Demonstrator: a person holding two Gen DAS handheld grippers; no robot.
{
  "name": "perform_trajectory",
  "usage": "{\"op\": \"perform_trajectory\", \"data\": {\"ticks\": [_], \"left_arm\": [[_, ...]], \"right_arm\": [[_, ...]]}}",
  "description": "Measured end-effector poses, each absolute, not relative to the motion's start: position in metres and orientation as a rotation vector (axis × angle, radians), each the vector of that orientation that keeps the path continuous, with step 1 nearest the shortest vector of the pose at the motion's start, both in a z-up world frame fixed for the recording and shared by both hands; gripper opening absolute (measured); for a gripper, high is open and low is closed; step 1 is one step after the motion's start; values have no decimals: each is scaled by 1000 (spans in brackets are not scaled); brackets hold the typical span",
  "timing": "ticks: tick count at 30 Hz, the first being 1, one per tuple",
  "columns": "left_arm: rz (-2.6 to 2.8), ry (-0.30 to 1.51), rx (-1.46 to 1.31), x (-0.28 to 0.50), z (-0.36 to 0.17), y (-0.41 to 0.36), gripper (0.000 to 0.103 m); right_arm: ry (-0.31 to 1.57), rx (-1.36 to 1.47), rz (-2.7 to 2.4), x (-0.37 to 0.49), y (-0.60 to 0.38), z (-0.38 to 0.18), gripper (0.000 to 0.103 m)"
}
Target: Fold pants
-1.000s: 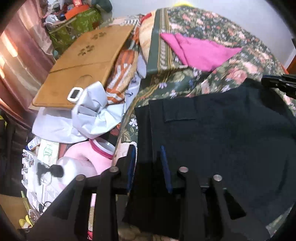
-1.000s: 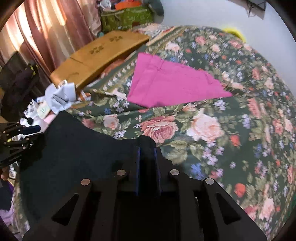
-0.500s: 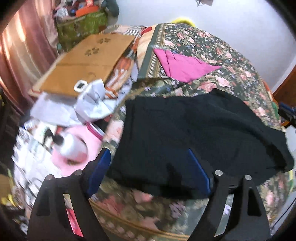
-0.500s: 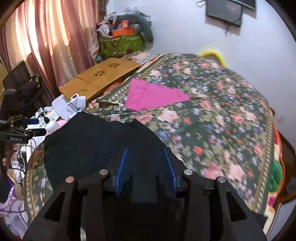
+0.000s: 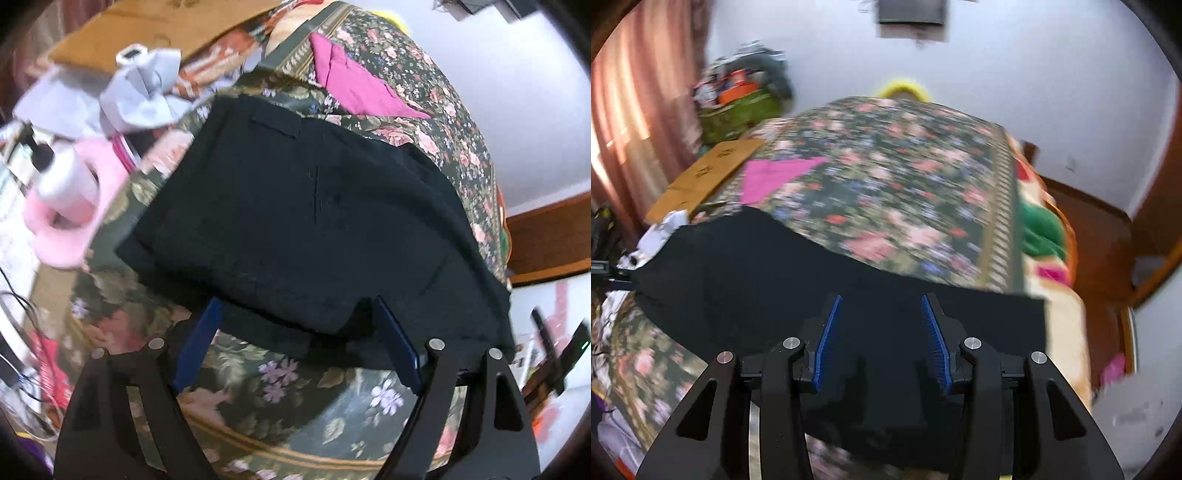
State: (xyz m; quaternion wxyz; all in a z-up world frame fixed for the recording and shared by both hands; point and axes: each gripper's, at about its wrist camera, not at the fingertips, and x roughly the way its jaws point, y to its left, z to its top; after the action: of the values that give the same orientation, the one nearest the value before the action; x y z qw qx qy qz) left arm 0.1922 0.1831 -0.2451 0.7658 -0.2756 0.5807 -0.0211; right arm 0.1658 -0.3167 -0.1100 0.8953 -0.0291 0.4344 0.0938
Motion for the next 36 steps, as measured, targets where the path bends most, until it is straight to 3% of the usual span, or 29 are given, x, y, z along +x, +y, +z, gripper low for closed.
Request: {"op": "perform_trajectory", "data": {"ticks": [4,7,9,11,17,22,27,32,36], "left_arm": [[-23,1264,-704,198,-259,190,84],[-2,1250,-727,203,-265,193,83],[25,1246,-682,207,-266,189,76],[65,1248,-578,211,-265,179,58],[127,1206,-385,210,-260,164,29],[153,1187,-281,209,-258,156,25],[179,1175,-178,212,-258,144,24],[206,1147,-31,214,-251,124,19],[216,1113,-2,213,-240,121,16]], "right_arm": [[936,-12,126,154,-357,-121,51],[972,35,85,150,-379,-135,52],[989,78,74,151,-391,-143,52],[988,115,63,155,-401,-148,52],[982,228,53,181,-428,-159,52],[1029,255,35,203,-438,-178,51],[1047,244,13,206,-439,-189,46],[1038,199,13,204,-436,-185,23],[1028,103,13,206,-424,-181,16]]}}
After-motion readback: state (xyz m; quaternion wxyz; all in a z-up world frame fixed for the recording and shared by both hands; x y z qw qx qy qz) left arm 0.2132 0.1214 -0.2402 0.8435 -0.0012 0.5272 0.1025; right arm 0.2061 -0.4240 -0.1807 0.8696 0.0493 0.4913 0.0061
